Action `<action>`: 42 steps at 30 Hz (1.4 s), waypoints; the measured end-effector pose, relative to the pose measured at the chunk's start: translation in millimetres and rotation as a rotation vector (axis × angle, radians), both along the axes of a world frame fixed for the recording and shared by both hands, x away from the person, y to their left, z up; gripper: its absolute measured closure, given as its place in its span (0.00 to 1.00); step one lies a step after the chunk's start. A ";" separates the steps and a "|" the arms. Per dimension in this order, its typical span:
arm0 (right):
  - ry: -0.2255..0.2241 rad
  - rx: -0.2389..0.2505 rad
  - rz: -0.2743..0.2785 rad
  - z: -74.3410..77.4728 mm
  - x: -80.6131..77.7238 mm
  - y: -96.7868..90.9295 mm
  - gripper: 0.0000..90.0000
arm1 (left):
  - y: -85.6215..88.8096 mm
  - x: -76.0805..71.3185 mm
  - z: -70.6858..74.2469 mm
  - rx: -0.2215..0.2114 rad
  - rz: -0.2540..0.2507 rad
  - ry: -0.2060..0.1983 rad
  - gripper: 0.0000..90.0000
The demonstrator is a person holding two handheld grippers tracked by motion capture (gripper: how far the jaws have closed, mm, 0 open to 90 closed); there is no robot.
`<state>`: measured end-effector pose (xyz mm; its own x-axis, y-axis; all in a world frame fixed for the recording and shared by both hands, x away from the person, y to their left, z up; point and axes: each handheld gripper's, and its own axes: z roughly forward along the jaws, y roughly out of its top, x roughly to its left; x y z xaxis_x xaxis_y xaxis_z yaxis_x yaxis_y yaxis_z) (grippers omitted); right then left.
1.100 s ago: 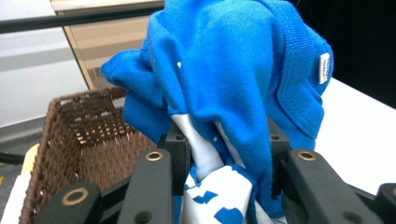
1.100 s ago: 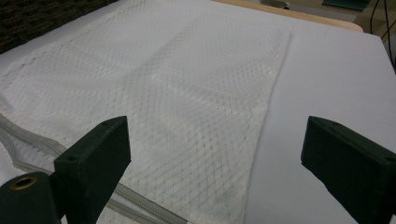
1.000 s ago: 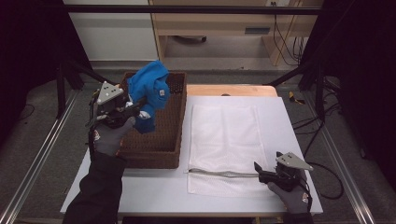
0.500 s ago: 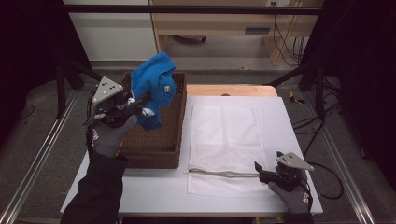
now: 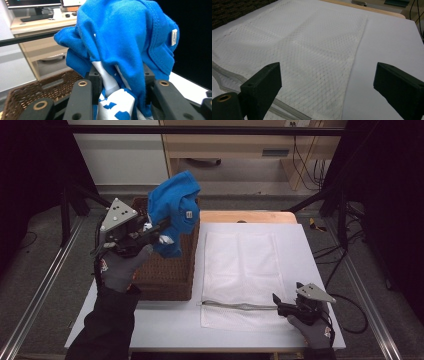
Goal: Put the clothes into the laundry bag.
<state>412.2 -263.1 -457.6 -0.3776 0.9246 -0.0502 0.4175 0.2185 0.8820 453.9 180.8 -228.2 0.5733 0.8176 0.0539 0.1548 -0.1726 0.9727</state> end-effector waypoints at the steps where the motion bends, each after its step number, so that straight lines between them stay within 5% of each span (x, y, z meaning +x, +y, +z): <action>1: 0.002 0.003 0.000 0.3 -0.3 0.2 0.09 | -4.1 -1.6 1.8 0.006 -0.010 -0.005 0.72; 11: -0.002 0.000 0.001 0.6 -0.6 -0.1 0.09 | -27.8 -6.4 10.3 -0.003 -0.063 -0.018 0.72; 23: -0.008 0.004 -0.001 1.4 -1.0 -2.5 0.09 | -74.6 -4.0 1.3 0.010 -0.144 -0.007 0.72; 35: -0.004 0.006 0.000 0.6 -0.8 -2.6 0.09 | -116.5 1.6 -24.1 0.028 -0.194 0.019 0.72; 42: -0.005 0.009 0.001 0.8 -0.8 -3.5 0.09 | -142.0 5.5 -50.8 0.042 -0.227 0.061 0.72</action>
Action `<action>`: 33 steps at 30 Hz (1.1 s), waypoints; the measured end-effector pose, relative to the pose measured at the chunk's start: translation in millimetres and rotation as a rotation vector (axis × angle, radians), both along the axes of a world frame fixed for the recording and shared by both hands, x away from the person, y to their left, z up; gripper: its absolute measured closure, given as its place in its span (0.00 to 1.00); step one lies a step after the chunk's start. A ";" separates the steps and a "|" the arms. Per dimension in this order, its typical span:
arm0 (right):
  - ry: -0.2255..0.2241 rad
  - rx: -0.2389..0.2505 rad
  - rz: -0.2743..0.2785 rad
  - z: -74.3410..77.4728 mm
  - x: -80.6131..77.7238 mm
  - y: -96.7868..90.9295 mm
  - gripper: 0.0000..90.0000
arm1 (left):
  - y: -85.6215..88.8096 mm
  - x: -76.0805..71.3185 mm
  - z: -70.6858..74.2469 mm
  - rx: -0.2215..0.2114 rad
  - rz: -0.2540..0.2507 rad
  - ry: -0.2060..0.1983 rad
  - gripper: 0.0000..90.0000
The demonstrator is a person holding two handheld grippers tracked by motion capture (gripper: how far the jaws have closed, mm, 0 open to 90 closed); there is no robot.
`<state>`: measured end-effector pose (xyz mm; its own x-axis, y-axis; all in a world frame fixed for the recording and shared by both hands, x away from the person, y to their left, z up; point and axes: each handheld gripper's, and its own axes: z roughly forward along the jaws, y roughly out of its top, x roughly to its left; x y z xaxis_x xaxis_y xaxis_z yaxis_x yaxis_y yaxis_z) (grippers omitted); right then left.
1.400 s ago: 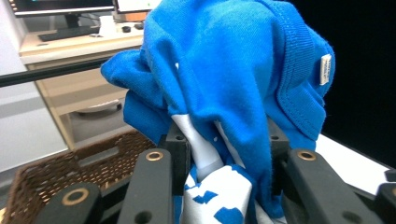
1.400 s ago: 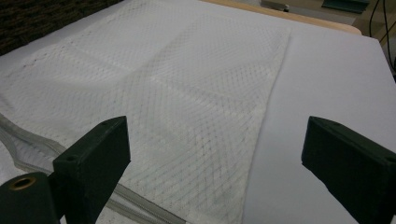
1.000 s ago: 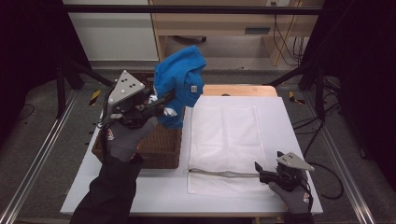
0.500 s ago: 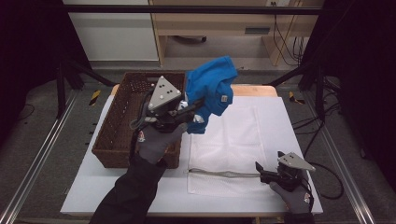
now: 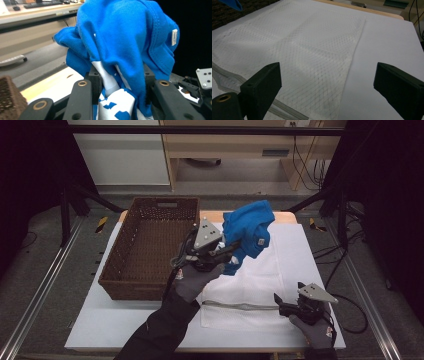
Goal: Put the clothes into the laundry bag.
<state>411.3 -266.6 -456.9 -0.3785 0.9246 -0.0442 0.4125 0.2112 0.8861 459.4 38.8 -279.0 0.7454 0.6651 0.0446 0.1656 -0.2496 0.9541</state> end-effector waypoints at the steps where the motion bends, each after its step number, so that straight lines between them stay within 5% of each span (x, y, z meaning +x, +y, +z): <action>1: -0.002 -0.002 0.000 -0.1 0.0 -0.2 0.09 | -3.2 0.3 -3.2 0.005 -0.003 0.003 0.72; 17: 0.011 -0.002 -0.020 -0.7 0.9 -4.4 0.04 | -47.2 20.3 -65.5 0.088 -0.018 0.087 0.71; 33: 0.035 0.015 -0.008 -4.0 2.3 -4.8 0.13 | -56.8 27.1 -133.8 0.148 -0.014 0.201 0.71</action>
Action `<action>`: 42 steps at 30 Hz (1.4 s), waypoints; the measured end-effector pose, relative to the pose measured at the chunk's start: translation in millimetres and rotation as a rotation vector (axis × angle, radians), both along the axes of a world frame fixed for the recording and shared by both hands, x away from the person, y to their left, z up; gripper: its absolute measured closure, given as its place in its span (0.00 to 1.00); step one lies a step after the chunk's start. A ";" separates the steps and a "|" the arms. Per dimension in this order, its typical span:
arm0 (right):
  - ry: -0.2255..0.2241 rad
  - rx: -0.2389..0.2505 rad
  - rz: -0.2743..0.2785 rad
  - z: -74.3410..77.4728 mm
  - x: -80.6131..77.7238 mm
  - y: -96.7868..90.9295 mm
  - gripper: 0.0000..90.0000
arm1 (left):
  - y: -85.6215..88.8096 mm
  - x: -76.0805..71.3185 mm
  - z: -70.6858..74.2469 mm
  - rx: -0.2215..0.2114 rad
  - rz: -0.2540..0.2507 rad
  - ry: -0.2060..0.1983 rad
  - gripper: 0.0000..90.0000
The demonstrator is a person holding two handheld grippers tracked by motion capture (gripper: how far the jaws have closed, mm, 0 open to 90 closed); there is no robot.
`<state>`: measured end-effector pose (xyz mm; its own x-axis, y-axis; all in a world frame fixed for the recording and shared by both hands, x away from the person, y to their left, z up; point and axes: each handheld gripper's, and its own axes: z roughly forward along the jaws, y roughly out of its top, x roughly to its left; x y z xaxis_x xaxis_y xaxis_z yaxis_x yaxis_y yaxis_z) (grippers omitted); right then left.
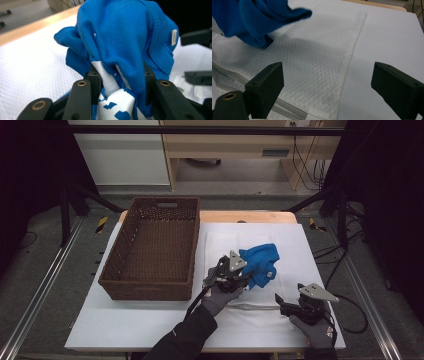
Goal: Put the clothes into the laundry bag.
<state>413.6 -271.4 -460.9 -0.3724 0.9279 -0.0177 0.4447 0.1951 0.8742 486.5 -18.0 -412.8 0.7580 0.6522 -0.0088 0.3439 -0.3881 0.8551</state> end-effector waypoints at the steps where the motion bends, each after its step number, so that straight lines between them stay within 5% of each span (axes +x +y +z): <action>1: 0.001 -0.001 -0.001 -0.1 0.0 0.0 0.13 | -0.5 0.7 -4.8 0.001 0.004 0.008 0.70; 9: 0.001 0.013 -0.017 -0.2 0.2 -0.7 0.15 | -10.4 2.2 -36.2 0.092 0.014 0.039 0.68; 13: 0.003 0.019 -0.019 -0.3 0.2 -0.7 0.15 | -12.0 2.5 -40.6 0.101 0.008 0.051 0.64; 16: 0.003 0.021 -0.024 -0.2 0.5 -1.3 0.15 | -11.6 2.3 -41.6 0.093 -0.005 0.072 0.52; 20: 0.002 0.034 -0.031 0.8 0.1 -1.6 0.15 | -9.1 -2.0 -35.9 0.106 -0.011 0.063 0.37; 27: -0.015 0.036 -0.021 5.5 -0.7 1.7 0.15 | 4.1 -7.2 -18.1 0.081 -0.018 0.029 0.30; 34: -0.015 0.036 -0.012 7.4 -0.9 5.6 0.15 | 2.8 0.1 -26.6 0.082 -0.029 0.069 0.22; 42: -0.031 0.046 -0.013 10.9 -2.2 4.7 0.15 | 7.5 -6.4 -1.7 0.011 -0.043 0.034 0.17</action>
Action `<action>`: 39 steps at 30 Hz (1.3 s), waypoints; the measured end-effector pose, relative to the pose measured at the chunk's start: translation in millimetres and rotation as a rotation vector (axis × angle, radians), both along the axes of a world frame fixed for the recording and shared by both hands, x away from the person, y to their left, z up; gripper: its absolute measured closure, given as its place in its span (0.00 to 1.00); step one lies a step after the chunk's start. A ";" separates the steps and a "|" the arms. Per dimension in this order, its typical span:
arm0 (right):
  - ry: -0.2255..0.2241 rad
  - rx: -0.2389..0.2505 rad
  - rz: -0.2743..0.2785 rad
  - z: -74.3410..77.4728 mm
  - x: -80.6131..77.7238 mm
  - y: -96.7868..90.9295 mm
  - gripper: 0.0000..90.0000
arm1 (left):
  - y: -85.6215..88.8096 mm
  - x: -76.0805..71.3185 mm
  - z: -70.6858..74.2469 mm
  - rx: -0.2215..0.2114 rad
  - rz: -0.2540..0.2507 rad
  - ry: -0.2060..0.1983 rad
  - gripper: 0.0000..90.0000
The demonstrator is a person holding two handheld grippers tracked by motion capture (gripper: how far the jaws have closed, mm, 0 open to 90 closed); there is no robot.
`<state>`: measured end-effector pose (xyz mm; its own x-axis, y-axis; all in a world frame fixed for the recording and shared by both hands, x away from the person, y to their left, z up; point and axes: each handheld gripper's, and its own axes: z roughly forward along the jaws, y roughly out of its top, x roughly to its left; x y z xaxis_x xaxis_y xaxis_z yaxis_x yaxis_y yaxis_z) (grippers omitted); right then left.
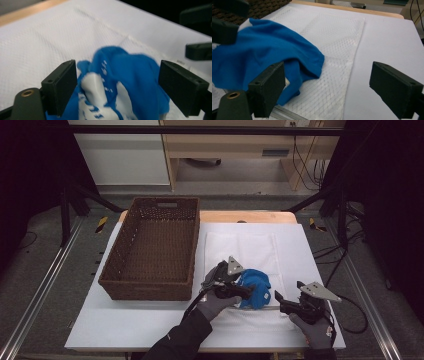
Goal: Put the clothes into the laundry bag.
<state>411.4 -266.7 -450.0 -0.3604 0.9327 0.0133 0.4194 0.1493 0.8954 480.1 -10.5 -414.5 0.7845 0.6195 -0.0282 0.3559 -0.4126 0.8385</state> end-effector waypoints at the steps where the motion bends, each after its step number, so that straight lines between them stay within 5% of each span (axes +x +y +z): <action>1: -0.003 0.000 0.001 1.3 -0.5 1.2 0.15 | 4.0 -2.7 10.6 -0.013 0.005 -0.016 0.17; 8: -0.012 0.002 0.027 6.3 0.6 9.8 0.15 | 24.6 -16.8 22.4 -0.011 0.017 -0.038 0.35; 13: -0.016 -0.009 0.054 10.1 3.6 23.8 0.14 | 47.5 -26.2 14.2 0.004 0.069 -0.038 0.46; 18: -0.016 -0.010 0.078 11.1 4.5 33.8 0.14 | 59.1 -36.1 9.2 0.007 0.074 -0.041 0.46; 19: -0.011 -0.014 0.086 10.4 5.2 39.6 0.14 | 62.5 -42.4 7.2 0.036 0.067 -0.042 0.47; 23: -0.001 -0.026 0.105 9.2 6.9 51.0 0.13 | 68.1 -52.7 5.7 0.044 0.070 -0.063 0.58; 30: 0.002 -0.010 0.123 12.6 10.9 65.5 0.12 | 79.2 -69.0 -0.2 0.039 0.063 -0.022 0.76; 39: 0.023 -0.010 0.150 12.0 22.6 95.2 0.10 | 78.4 -77.5 -32.2 0.079 0.044 0.037 0.90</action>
<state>433.9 -171.5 -438.0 -0.4955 0.8685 0.0141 0.4125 0.2210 0.8837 402.6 67.9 -446.7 0.7561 0.6544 -0.0064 0.4048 -0.4600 0.7903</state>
